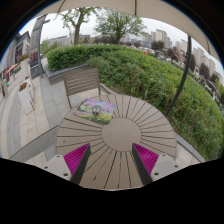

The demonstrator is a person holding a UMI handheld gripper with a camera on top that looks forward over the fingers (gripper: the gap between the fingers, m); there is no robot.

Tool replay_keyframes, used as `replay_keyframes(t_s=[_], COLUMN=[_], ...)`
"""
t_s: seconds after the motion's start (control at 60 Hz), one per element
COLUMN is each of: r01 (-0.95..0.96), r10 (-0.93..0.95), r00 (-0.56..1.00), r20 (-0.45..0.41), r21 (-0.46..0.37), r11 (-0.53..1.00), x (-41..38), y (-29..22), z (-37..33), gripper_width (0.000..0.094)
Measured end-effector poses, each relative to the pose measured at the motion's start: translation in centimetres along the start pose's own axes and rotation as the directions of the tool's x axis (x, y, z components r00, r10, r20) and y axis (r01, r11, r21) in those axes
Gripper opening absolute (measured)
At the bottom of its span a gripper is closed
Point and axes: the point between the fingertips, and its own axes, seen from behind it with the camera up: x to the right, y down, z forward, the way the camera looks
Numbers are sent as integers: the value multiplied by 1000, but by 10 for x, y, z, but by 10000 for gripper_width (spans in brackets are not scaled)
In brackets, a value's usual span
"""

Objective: Arrange mouse

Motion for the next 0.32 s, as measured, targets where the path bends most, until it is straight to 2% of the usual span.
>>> replay_keyframes(t_s=[0.133,0.317], r01=[-21,-5], r10=[24,8], r00=[997,998], r20=[67,59], r21=[-38,-47], r11=[999,999], x=[-2,14], y=[35,56], z=[-25,-38], gripper_width=[853,854])
